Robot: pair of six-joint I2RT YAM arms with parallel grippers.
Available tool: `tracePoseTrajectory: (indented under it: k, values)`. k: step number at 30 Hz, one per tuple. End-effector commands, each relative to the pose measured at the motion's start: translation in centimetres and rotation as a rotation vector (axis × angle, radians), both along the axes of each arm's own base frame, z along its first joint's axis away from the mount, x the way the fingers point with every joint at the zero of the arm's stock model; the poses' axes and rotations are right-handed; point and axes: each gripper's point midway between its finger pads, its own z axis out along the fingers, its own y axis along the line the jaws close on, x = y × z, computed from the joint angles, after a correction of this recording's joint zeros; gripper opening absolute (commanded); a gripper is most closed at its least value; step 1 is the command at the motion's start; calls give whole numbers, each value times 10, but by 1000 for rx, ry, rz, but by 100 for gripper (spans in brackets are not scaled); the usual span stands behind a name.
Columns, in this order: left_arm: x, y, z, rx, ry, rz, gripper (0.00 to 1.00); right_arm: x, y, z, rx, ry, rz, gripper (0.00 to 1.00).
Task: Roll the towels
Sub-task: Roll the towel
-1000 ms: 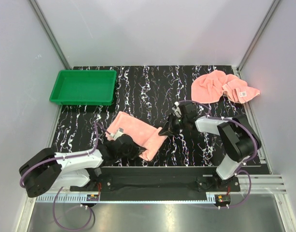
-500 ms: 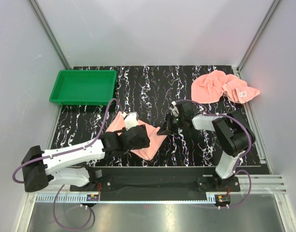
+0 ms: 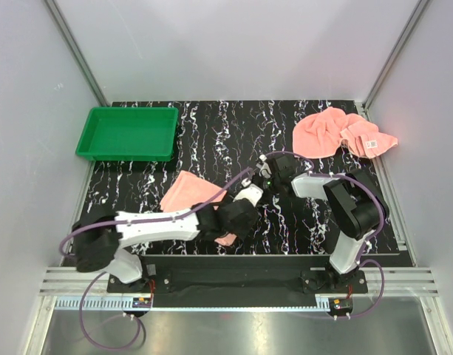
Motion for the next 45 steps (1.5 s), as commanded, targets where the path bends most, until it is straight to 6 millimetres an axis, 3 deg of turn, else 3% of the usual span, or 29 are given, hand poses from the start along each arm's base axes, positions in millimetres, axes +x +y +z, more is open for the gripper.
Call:
tracePoseTrajectory:
  k: [1,4,10,20,28,31,33,36,39,40,42,44,45]
  values:
    - [1,-17,-17,25,-6,-49,71,-5,-4,-19,-68,18,13,13]
    - [-5,-12,-39,74,11,-17,71,-5,-5,-22,-74,21,16,12]
    - [-13,16,-78,210,34,68,70,-6,-7,-28,-90,26,29,11]
    - [-49,49,-97,287,85,176,65,-2,-9,-32,-123,28,31,10]
    - [-69,74,-107,373,77,219,46,3,-12,-33,-146,25,40,9]
    - [-74,70,-109,381,76,205,39,7,-14,-31,-154,23,36,9]
    - [-75,68,-112,388,78,193,23,12,-18,-27,-151,17,27,9]
    - [-75,58,-112,385,83,155,10,22,-28,-14,-143,2,5,13]
    - [-75,34,-105,341,96,97,7,37,-47,8,-136,-34,-32,36]
    - [-76,26,-103,329,108,77,7,36,-55,11,-156,-33,-30,51]
    - [-75,2,-94,291,120,46,7,47,-75,27,-202,-62,-62,62]
    - [-74,-14,-88,261,127,32,7,58,-94,34,-265,-84,-111,64]
    - [-71,-27,-82,237,130,24,7,68,-104,47,-282,-118,-140,65]
